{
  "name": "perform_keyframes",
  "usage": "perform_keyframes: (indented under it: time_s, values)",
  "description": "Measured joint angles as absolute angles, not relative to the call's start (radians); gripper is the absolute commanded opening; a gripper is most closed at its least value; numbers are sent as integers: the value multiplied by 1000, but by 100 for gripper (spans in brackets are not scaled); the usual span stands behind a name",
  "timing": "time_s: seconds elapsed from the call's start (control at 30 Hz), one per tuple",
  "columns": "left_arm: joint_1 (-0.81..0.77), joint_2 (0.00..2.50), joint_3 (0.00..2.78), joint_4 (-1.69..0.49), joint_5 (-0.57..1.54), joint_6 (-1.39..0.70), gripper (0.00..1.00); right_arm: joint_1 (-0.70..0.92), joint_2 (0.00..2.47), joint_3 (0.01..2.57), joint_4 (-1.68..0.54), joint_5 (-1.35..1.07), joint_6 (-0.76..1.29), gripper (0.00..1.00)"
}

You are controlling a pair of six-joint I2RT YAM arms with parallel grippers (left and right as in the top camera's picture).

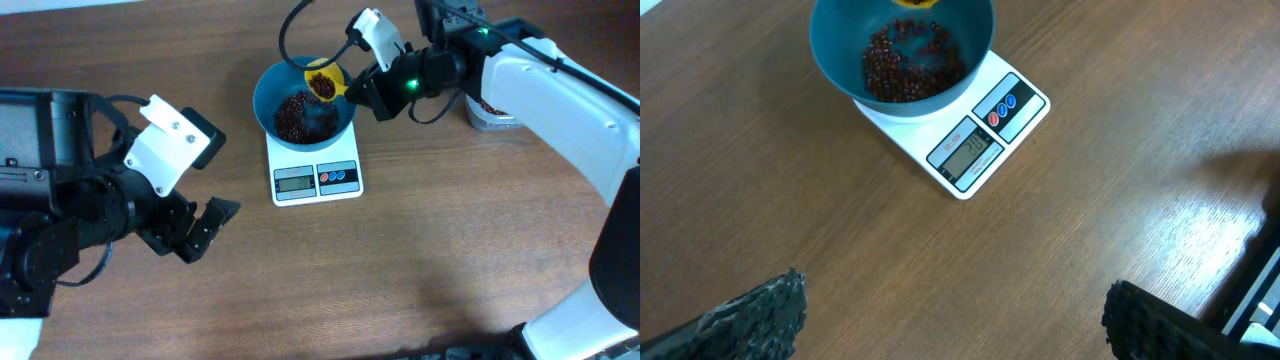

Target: Scoop item into bowl and weigh 50g on scale

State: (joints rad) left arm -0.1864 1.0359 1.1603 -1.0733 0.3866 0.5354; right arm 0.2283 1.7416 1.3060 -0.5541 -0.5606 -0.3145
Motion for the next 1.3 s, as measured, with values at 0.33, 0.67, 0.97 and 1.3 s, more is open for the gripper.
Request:
perform_keyframes:
  time_s: [0.33,0.67,0.97,1.3]
  values:
    - [-186,1036,1160,-1073,387,535,99,228,1693,1306,-553,-541,-318,4]
    - [-186,1036,1160,-1073,387,536,99,278,1693,1307,-519,-449,-353,4]
    - [-186,1036,1160,-1073,387,535,99,291,1693,1307,-519,-434,-360,4]
    - [-186,1036,1160,-1073,387,536,99,292,1693,1309,-518,-391,-363,4]
